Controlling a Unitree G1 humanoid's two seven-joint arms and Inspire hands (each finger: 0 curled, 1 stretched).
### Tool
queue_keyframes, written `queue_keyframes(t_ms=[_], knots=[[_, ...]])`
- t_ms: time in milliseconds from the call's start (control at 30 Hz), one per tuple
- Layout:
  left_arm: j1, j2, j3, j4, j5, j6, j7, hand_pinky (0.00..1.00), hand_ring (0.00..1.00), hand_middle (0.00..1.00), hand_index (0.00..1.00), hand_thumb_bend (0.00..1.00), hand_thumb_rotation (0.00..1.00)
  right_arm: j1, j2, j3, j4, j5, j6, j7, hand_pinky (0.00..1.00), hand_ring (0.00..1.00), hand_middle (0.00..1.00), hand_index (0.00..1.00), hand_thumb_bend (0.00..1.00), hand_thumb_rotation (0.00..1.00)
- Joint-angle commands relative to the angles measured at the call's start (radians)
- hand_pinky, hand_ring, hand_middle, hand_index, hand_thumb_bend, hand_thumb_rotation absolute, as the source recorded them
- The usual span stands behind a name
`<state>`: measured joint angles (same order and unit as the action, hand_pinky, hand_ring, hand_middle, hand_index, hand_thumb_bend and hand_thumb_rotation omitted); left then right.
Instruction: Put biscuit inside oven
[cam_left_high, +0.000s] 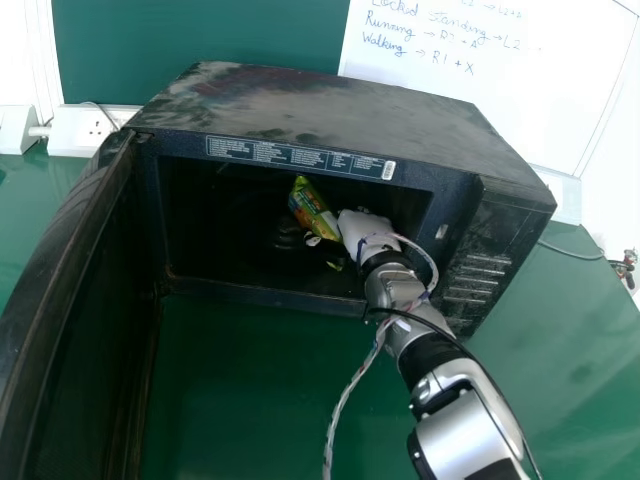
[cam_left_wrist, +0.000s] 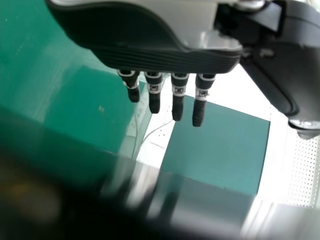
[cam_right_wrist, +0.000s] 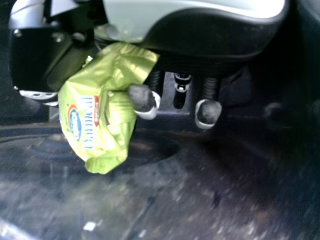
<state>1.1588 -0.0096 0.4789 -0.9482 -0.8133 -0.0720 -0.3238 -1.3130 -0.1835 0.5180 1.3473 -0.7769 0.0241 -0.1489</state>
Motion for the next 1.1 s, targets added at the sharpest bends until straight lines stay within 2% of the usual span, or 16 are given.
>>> queue_keyframes(t_ms=[0, 133, 233, 333, 433, 600, 667, 733, 767, 833, 900, 933, 1000, 1067], knots=[[0.009, -0.001, -0.01, -0.003, -0.009, -0.014, -0.013, 0.49, 0.57, 0.62, 0.65, 0.96, 1.0, -0.026, 0.013, -0.004, 0.005, 0.014, 0.011, -0.001, 0.0, 0.0, 0.0, 0.47, 0.49, 0.04], [0.009, 0.003, -0.01, -0.01, -0.017, -0.006, -0.006, 0.48, 0.56, 0.63, 0.7, 0.95, 1.0, -0.024, 0.016, -0.012, 0.01, 0.031, 0.017, -0.016, 0.0, 0.0, 0.0, 0.47, 0.49, 0.04], [0.013, 0.006, -0.011, -0.012, -0.022, -0.001, -0.004, 0.49, 0.57, 0.63, 0.67, 0.95, 1.0, -0.026, 0.019, -0.024, 0.012, 0.047, 0.025, -0.02, 0.0, 0.0, 0.0, 0.47, 0.49, 0.04], [0.019, 0.008, -0.01, -0.019, -0.012, 0.002, 0.001, 0.42, 0.51, 0.57, 0.61, 0.94, 1.0, -0.03, 0.02, -0.026, 0.013, 0.054, 0.022, -0.025, 0.0, 0.0, 0.0, 0.47, 0.49, 0.04], [0.016, 0.008, -0.01, -0.01, -0.006, -0.008, -0.01, 0.33, 0.43, 0.51, 0.63, 0.97, 1.0, -0.036, 0.021, -0.027, 0.013, 0.057, 0.02, -0.022, 0.0, 0.0, 0.0, 0.47, 0.49, 0.04], [0.006, -0.006, -0.02, 0.007, -0.003, -0.024, -0.024, 0.45, 0.56, 0.61, 0.68, 1.0, 1.0, -0.043, 0.023, -0.026, 0.014, 0.059, 0.02, -0.013, 0.0, 0.0, 0.0, 0.47, 0.49, 0.04], [-0.017, -0.008, -0.024, 0.044, -0.009, -0.057, -0.071, 0.44, 0.53, 0.57, 0.61, 1.0, 1.0, -0.043, 0.023, -0.031, 0.014, 0.067, 0.018, -0.014, 0.0, 0.01, 0.0, 0.47, 0.49, 0.04], [-0.026, -0.008, -0.023, 0.067, 0.005, -0.078, -0.094, 0.47, 0.57, 0.61, 0.65, 1.0, 1.0, -0.043, 0.024, -0.03, 0.014, 0.067, 0.019, -0.014, 0.04, 0.08, 0.01, 0.47, 0.49, 0.04], [-0.031, -0.009, -0.023, 0.078, 0.012, -0.091, -0.105, 0.47, 0.57, 0.62, 0.68, 1.0, 1.0, -0.043, 0.024, -0.029, 0.014, 0.068, 0.018, -0.012, 0.09, 0.15, 0.13, 0.48, 0.49, 0.04], [-0.041, -0.01, -0.022, 0.097, 0.016, -0.113, -0.127, 0.46, 0.57, 0.63, 0.72, 1.0, 1.0, -0.041, 0.022, -0.033, 0.014, 0.073, 0.014, -0.009, 0.25, 0.31, 0.42, 0.49, 0.49, 0.04], [-0.038, -0.001, -0.018, 0.103, 0.011, -0.113, -0.135, 0.5, 0.6, 0.65, 0.74, 1.0, 1.0, -0.04, 0.021, -0.038, 0.013, 0.078, 0.015, -0.012, 0.42, 0.5, 0.66, 0.49, 0.49, 0.05], [-0.034, 0.004, -0.016, 0.105, 0.006, -0.109, -0.135, 0.49, 0.59, 0.64, 0.73, 1.0, 1.0, -0.039, 0.02, -0.04, 0.012, 0.081, 0.012, -0.014, 0.47, 0.57, 0.74, 0.49, 0.5, 0.06], [-0.028, 0.006, -0.014, 0.108, 0.002, -0.106, -0.135, 0.49, 0.59, 0.63, 0.71, 1.0, 1.0, -0.039, 0.016, -0.043, 0.012, 0.083, 0.007, -0.012, 0.57, 0.69, 0.86, 0.73, 0.54, 0.2], [-0.023, -0.002, -0.014, 0.104, 0.015, -0.112, -0.127, 0.5, 0.59, 0.63, 0.68, 0.99, 1.0, -0.04, 0.015, -0.044, 0.011, 0.083, 0.006, -0.01, 0.64, 0.76, 0.92, 0.82, 0.58, 0.35]])
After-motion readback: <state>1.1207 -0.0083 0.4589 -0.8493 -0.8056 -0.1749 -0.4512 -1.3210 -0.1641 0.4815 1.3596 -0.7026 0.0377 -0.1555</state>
